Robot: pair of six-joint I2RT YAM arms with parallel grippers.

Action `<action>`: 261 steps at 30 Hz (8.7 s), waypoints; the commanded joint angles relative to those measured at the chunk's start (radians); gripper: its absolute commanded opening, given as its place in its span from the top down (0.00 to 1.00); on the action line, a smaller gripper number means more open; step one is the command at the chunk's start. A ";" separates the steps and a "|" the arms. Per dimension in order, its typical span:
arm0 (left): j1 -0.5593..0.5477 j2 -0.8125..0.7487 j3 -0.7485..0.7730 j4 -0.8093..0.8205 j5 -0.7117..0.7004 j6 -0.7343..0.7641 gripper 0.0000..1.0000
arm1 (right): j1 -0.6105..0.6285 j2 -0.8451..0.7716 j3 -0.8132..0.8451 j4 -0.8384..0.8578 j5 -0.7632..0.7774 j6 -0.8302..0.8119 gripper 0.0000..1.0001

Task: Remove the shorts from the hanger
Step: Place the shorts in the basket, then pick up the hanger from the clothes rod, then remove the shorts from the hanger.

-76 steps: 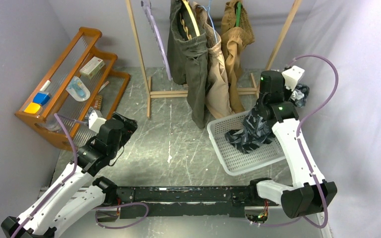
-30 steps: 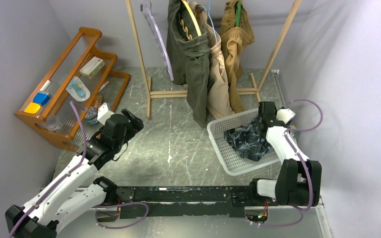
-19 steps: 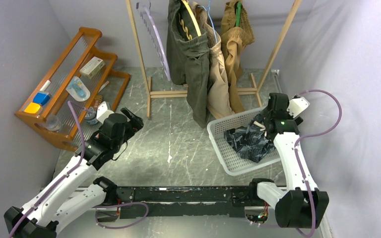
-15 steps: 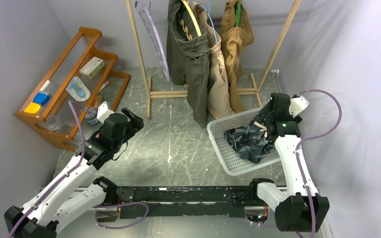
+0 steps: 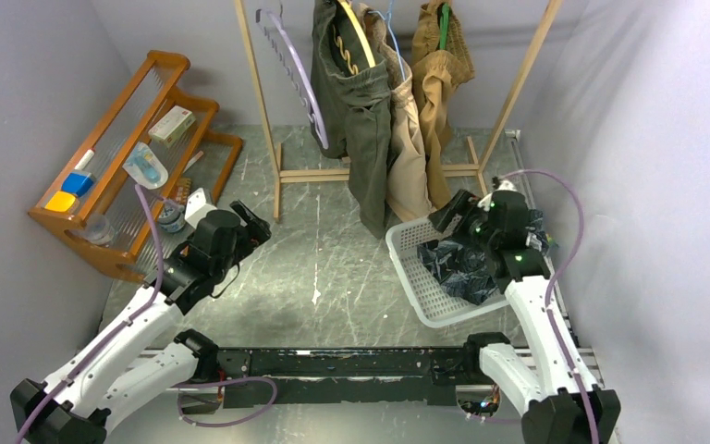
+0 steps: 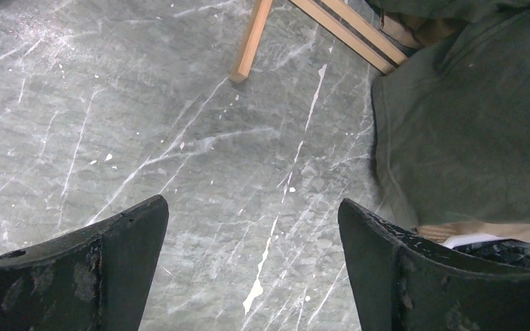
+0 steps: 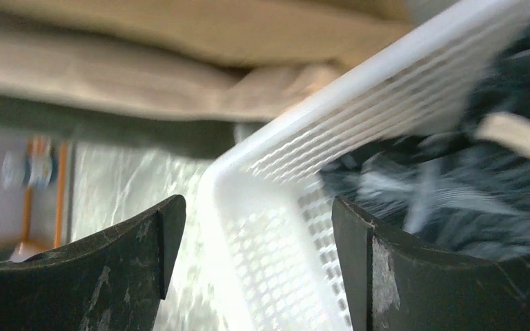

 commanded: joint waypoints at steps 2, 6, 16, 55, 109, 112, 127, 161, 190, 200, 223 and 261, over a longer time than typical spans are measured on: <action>-0.005 0.018 0.031 0.047 0.022 0.037 0.02 | 0.207 -0.047 -0.011 -0.015 -0.077 -0.054 0.21; -0.004 0.006 0.026 0.114 0.084 0.131 0.01 | 0.413 -0.032 0.051 -0.013 -0.036 -0.124 0.24; -0.004 -0.034 0.018 0.118 0.108 0.160 0.01 | 0.770 0.151 0.423 0.012 0.262 -0.323 0.25; -0.003 -0.052 0.012 0.071 0.121 0.137 0.01 | 0.710 0.608 1.015 0.050 0.590 -0.512 0.34; -0.003 -0.040 0.036 0.057 0.151 0.115 0.01 | 0.647 0.606 0.895 0.449 0.471 -0.498 1.00; -0.004 -0.042 0.035 0.055 0.149 0.116 0.01 | 0.647 0.590 0.864 0.497 0.455 -0.491 1.00; -0.004 -0.036 0.035 0.066 0.147 0.115 0.01 | 0.647 0.552 0.723 0.756 0.386 -0.527 1.00; -0.003 -0.001 0.051 0.068 0.153 0.113 0.01 | 0.674 0.391 0.614 0.437 0.420 -0.447 1.00; -0.004 -0.076 0.017 0.016 0.031 -0.016 0.01 | 0.675 -0.002 -0.083 0.420 -0.402 -0.292 1.00; -0.004 -0.115 0.011 0.045 0.060 -0.009 0.05 | 0.679 0.136 -0.051 0.557 -0.523 -0.297 1.00; -0.005 0.039 0.077 0.300 0.358 0.411 0.22 | 0.713 0.300 0.033 0.607 -0.626 -0.270 1.00; -0.003 -0.004 0.068 0.233 0.305 0.423 0.46 | 0.723 0.344 0.055 0.678 -0.599 -0.193 1.00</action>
